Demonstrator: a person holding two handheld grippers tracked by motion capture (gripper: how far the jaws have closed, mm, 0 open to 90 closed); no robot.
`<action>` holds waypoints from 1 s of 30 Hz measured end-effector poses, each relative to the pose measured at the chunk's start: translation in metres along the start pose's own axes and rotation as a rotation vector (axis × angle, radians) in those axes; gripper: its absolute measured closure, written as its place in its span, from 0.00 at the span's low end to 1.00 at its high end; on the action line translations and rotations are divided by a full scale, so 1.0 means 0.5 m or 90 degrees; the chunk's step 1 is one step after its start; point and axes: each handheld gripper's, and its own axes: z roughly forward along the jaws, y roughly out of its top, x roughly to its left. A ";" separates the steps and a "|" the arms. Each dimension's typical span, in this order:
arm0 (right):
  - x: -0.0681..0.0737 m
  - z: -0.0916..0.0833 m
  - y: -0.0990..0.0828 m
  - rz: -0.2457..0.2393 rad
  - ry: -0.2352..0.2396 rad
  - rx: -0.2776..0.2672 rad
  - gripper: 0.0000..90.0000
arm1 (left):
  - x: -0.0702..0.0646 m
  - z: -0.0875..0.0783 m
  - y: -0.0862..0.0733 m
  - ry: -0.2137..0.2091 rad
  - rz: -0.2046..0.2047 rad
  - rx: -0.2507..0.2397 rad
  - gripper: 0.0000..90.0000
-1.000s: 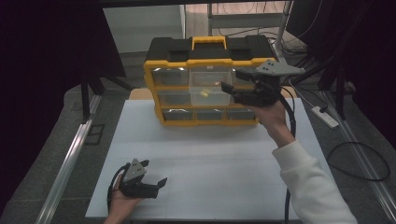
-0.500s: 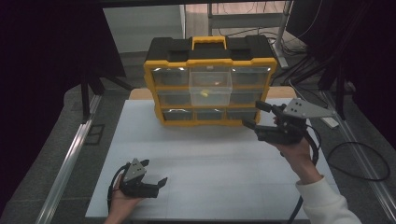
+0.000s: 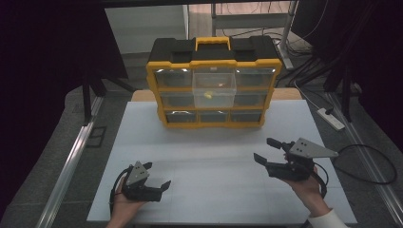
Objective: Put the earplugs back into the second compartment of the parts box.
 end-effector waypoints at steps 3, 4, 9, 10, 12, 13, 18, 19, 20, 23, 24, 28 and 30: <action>-0.005 -0.001 -0.032 0.014 -0.007 0.014 0.32 | 0.000 0.000 0.000 0.000 0.000 -0.002 0.05; -0.007 -0.002 -0.042 0.017 -0.009 0.019 0.31 | 0.000 0.000 0.000 -0.001 -0.001 -0.002 0.05; -0.022 -0.016 -0.094 0.038 -0.029 0.041 0.31 | -0.001 0.000 0.000 -0.002 0.002 -0.003 0.05; -0.024 -0.019 -0.103 0.043 -0.031 0.044 0.31 | -0.001 0.000 0.000 -0.002 0.002 -0.004 0.05; -0.029 -0.023 -0.118 0.047 -0.037 0.053 0.31 | -0.001 0.000 0.001 -0.004 0.004 -0.005 0.05; -0.031 -0.023 -0.124 0.048 -0.041 0.058 0.31 | -0.001 -0.001 0.001 -0.004 0.004 -0.007 0.05; -0.038 -0.023 -0.142 0.053 -0.045 0.071 0.31 | -0.001 -0.004 0.003 -0.002 0.009 -0.012 0.05; -0.038 -0.022 -0.144 0.054 -0.045 0.071 0.31 | -0.001 -0.004 0.002 -0.003 0.009 -0.012 0.05; -0.038 -0.022 -0.146 0.053 -0.046 0.075 0.31 | 0.000 -0.004 0.002 -0.003 0.008 -0.012 0.05; -0.038 -0.021 -0.148 0.052 -0.045 0.076 0.30 | -0.001 -0.004 0.002 -0.003 0.009 -0.012 0.05; -0.038 -0.020 -0.148 0.051 -0.045 0.077 0.30 | -0.001 -0.004 0.002 -0.003 0.009 -0.011 0.05; -0.038 -0.020 -0.149 0.052 -0.046 0.075 0.30 | -0.001 -0.004 0.002 -0.003 0.009 -0.011 0.05; -0.038 -0.020 -0.150 0.052 -0.047 0.075 0.30 | -0.001 -0.003 0.002 -0.004 0.009 -0.010 0.05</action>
